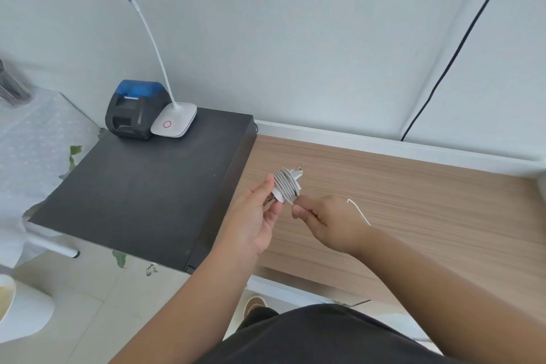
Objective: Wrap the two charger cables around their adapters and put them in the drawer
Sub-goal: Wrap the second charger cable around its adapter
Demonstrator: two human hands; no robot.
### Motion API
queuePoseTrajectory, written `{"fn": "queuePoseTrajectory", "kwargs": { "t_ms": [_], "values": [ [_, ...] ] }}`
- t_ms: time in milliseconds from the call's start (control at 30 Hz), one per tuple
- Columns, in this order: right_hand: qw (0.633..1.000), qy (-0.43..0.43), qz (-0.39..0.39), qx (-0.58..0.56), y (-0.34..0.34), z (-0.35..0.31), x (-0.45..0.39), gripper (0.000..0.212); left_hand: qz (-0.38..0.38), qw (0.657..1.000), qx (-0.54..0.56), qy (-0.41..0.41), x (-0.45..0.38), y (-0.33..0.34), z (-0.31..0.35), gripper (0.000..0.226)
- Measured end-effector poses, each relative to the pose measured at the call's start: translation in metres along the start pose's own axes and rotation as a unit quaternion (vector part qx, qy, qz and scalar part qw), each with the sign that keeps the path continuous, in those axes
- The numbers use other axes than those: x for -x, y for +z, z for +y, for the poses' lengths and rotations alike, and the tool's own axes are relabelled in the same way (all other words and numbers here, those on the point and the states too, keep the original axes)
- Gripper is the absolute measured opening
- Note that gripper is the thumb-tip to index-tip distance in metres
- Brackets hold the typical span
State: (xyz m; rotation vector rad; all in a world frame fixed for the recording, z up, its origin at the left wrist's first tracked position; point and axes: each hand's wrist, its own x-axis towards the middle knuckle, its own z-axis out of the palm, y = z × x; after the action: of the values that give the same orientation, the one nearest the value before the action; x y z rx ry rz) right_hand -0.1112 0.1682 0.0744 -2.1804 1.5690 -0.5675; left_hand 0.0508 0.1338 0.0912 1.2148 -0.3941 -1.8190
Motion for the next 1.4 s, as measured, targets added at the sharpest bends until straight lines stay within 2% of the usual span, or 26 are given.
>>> {"fn": "queuePoseTrajectory", "kwargs": {
  "t_ms": [100,200,267,333,367,567,767,1033,1133,1267,1400],
  "values": [
    [0.992,0.032,-0.013,-0.118,-0.002,0.008,-0.004,0.022,-0.034,0.999,0.001,-0.012,0.0,-0.001,0.004,0.047],
    [0.965,0.061,-0.004,-0.256,-0.006,0.013,-0.011,0.014,-0.068,0.998,-0.008,-0.017,0.001,-0.001,0.008,0.044],
    [0.951,0.086,0.008,-0.297,-0.013,0.014,-0.013,0.037,-0.068,0.997,-0.035,0.001,0.001,0.001,0.01,0.044],
    [0.957,0.078,0.014,-0.278,-0.018,0.013,-0.013,0.06,-0.063,0.996,-0.058,0.014,0.001,0.001,0.01,0.043],
    [0.961,0.067,0.018,-0.266,-0.019,0.013,-0.014,0.064,-0.063,0.996,-0.065,0.015,0.002,0.002,0.011,0.042],
    [0.945,0.044,-0.01,-0.323,-0.023,0.018,-0.015,0.048,-0.055,0.996,-0.062,0.019,0.002,0.004,0.012,0.038],
    [0.938,0.053,0.033,-0.34,-0.02,0.019,-0.021,0.044,-0.057,0.997,-0.054,0.024,0.005,0.006,0.011,0.037],
    [0.935,0.066,0.085,-0.339,-0.037,0.026,-0.021,0.045,-0.115,0.993,-0.023,0.035,0.006,0.016,0.013,0.047],
    [0.931,0.082,0.1,-0.342,-0.039,0.026,-0.016,0.046,-0.099,0.994,-0.005,0.05,0.006,0.023,0.014,0.049],
    [0.929,0.09,0.114,-0.34,-0.036,0.025,-0.012,0.031,-0.078,0.994,0.004,0.081,0.006,0.03,0.016,0.056],
    [0.924,0.086,0.113,-0.355,-0.04,0.018,-0.016,0.037,-0.047,0.993,-0.009,0.106,0.006,0.035,0.01,0.037]
  ]
}}
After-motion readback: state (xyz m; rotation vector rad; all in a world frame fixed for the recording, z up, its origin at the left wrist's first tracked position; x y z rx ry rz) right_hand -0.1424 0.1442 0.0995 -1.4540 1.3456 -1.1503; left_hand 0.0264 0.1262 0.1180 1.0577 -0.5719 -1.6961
